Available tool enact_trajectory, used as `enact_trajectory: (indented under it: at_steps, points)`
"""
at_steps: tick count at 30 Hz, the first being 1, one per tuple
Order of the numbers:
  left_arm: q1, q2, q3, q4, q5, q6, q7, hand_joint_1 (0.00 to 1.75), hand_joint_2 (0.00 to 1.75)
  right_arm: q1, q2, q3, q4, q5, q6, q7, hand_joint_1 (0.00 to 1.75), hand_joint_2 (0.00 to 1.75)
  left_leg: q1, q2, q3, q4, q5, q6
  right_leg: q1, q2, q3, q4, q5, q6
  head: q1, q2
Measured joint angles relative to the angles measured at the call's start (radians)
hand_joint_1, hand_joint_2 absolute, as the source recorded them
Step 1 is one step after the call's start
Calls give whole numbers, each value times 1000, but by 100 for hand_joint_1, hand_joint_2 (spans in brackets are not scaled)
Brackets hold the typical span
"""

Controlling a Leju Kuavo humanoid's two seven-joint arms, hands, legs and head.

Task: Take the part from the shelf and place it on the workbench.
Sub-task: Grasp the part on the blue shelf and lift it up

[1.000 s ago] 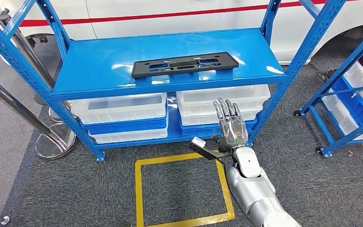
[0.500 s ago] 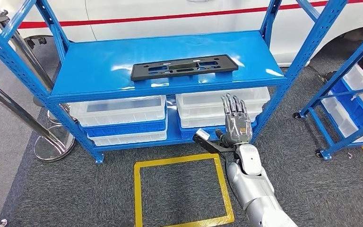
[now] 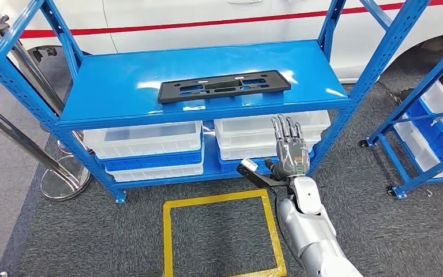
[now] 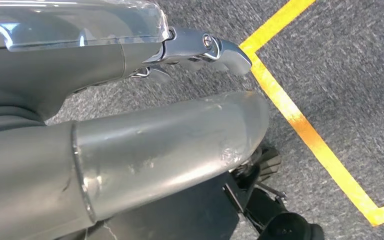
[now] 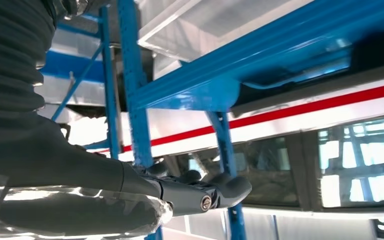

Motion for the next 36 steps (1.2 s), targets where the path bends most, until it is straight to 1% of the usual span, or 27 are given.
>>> enact_trajectory:
  at_steps: [2,3,4,6,7,8,9,10,11,12,13,14,16,18,19,20,21,23,24,25,27,28,29,31,33,34,36]
  points:
    - [-1,0,-1,-2,-4,-1,-5,0,0,-2,0,0,-3,0,0,-1,0,175,3,2,-5,23,-17,-14,-1,2,14,-6,-13,-16,0,0]
    - [-2,0,-2,-3,-5,-2,-8,0,0,-2,0,0,-5,0,0,-2,0,175,5,3,-24,63,-33,-19,-3,2,25,-9,-19,-22,0,0]
    - [-2,0,-3,-3,-5,-2,-10,0,0,-2,1,-1,-6,0,0,-4,0,175,6,3,-58,125,-52,-23,-3,2,37,-10,-26,-26,-1,0]
    - [1,0,-5,-3,-6,-3,-12,0,0,0,1,-1,-6,0,0,-7,0,175,6,4,-153,269,-86,-26,0,1,61,-10,-46,-30,-1,0]
    - [3,0,-5,-3,-6,-3,-13,0,0,2,1,-1,-6,0,0,-9,0,175,6,4,-191,310,-79,-26,2,2,76,-10,-58,-31,-1,0]
    - [5,0,-6,-3,-7,-3,-13,0,0,3,1,-1,-6,0,0,-10,0,175,5,3,-211,309,-47,-22,4,3,94,-10,-71,-31,-1,0]
    - [6,0,-6,-3,-8,-2,-13,0,0,4,1,-1,-6,0,0,-11,0,175,3,3,-210,266,5,-16,6,4,114,-11,-85,-30,-1,0]
    - [7,0,-6,-3,-9,-2,-13,0,0,5,1,-1,-6,0,0,-12,0,175,-1,3,-194,192,68,-6,7,4,134,-13,-100,-29,-1,0]
    - [8,1,-6,-3,-10,-1,-13,0,0,5,1,-1,-6,-1,0,-13,0,175,-6,3,-174,127,112,6,8,4,152,-18,-113,-27,0,0]
    - [8,2,-6,-3,-11,-1,-13,0,0,6,1,-2,-6,-1,0,-14,0,175,-11,3,-154,76,138,19,7,5,166,-25,-124,-23,-1,0]
    - [8,2,-6,-3,-12,0,-12,0,0,7,1,-4,-5,-2,0,-14,0,175,-17,3,-136,45,139,31,5,5,179,-35,-132,-17,0,0]
    - [7,3,-6,-3,-12,0,-12,0,0,8,2,-5,-5,-3,-1,-15,0,175,-21,4,-121,34,122,40,3,5,190,-40,-131,-9,-1,0]
    - [6,3,-7,-3,-13,1,-12,0,0,6,3,-6,-10,-4,-2,-17,0,175,-19,2,-82,0,95,48,4,4,182,6,-97,3,-1,0]
    - [5,3,-7,-3,-13,1,-12,0,0,1,4,-8,-14,-4,-2,-18,0,175,-9,1,-32,-30,72,52,6,3,107,137,-48,12,0,0]
    - [4,3,-7,-3,-12,2,-12,0,0,0,4,-10,-15,-4,-2,-18,0,175,-5,0,-7,-41,59,53,4,3,58,200,-46,16,0,1]
    - [3,3,-7,-3,-12,3,-11,0,0,1,4,-13,-15,-5,-2,-19,0,175,-3,-1,18,-48,45,54,2,3,11,244,-66,21,1,1]
    - [3,3,-7,-3,-12,4,-9,0,0,3,4,-15,-14,-7,-2,-20,0,175,-1,-4,43,-54,31,51,-1,3,-27,264,-105,26,1,1]
    - [7,3,-7,-3,-13,8,-4,0,0,8,3,-19,-13,-10,-2,-25,0,175,4,-8,93,-64,-1,45,-7,2,-79,248,-180,35,1,1]
    - [9,3,-7,-3,-13,11,-2,0,0,9,3,-23,-13,-11,-2,-29,0,175,8,-8,118,-66,-20,40,-11,1,-92,210,-188,41,1,1]
    - [11,2,-7,-3,-14,13,-1,0,0,10,3,-26,-13,-11,-1,-32,0,175,12,-9,141,-67,-38,34,-15,-2,-94,154,-160,46,1,1]
    - [12,3,-7,-3,-14,17,2,0,0,10,4,-33,-13,-15,-1,-41,0,175,15,-9,184,-67,-75,20,-21,-18,-78,36,-24,50,2,1]
    - [9,3,-7,-4,-13,19,3,0,0,7,5,-34,-15,-18,-1,-49,0,175,15,-8,201,-69,-94,14,-20,-25,-68,4,31,46,2,1]
    - [5,3,-7,-6,-13,21,5,0,0,1,7,-36,-22,-22,-1,-60,0,175,12,-7,218,-68,-104,6,-20,-27,-61,-8,66,38,1,1]
    - [-10,4,-6,-11,-9,26,6,0,0,-24,18,-36,-41,-29,-1,-94,0,175,9,-2,224,-40,-99,-8,-19,-17,-53,0,72,15,0,1]
    - [-23,4,-3,-15,2,29,4,0,0,-44,32,-36,-52,-32,-1,-129,0,175,9,0,182,48,-82,-15,-21,-9,-43,1,73,-5,0,1]
    - [-25,4,0,-15,8,28,1,0,0,-41,37,-36,-53,-32,-1,-140,0,175,11,0,148,104,-94,-16,-20,-7,-38,0,68,-12,0,1]
    - [-21,4,5,-15,15,27,-5,0,0,-18,43,-36,-54,-35,-1,-159,0,175,11,0,63,212,-167,-18,-14,-6,-28,-3,55,-21,-1,1]
